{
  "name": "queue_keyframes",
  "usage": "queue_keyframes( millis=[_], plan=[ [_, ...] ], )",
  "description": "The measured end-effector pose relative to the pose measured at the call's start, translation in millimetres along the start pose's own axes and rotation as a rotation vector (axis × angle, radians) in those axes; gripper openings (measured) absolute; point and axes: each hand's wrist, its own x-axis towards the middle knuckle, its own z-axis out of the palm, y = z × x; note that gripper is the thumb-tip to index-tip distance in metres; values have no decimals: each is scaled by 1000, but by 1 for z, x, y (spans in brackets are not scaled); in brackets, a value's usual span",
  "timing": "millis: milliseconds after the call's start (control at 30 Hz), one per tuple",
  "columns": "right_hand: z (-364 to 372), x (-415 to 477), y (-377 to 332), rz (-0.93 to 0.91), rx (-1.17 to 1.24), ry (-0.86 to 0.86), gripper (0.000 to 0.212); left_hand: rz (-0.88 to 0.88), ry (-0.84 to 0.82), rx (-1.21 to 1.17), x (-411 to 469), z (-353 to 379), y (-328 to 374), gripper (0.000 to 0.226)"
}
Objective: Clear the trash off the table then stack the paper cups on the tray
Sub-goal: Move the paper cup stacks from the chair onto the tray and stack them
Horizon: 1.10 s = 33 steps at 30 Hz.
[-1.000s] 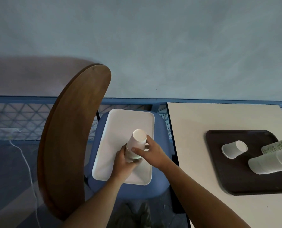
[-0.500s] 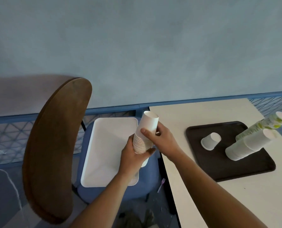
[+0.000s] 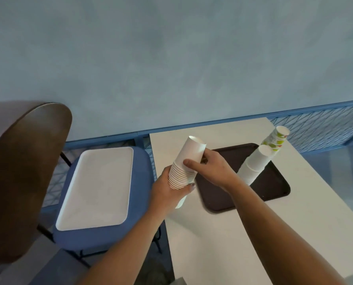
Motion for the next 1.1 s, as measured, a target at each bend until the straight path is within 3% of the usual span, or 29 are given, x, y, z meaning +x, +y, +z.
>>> queue_keyframes(
  millis=[333, 500, 767, 867, 1033, 1100],
  plan=[
    [-65, -27, 33, -61, 83, -25, 49, -21, 29, 67, -33, 58, 42, 84],
    [-76, -23, 27, -101, 46, -1, 41, -17, 22, 64, -31, 60, 49, 81],
    [-84, -3, 26, -47, 170, 215, 44, -17, -33, 116, -7, 56, 54, 82],
    [-86, 7, 29, 1, 292, 297, 48, -2, -51, 98, 5, 57, 49, 86],
    [-86, 28, 46, 205, 790, 447, 46, -18, -92, 71, 26, 59, 35, 80],
    [-82, 35, 59, 294, 877, 509, 46, -43, -91, 57, 35, 61, 27, 81]
  ],
)
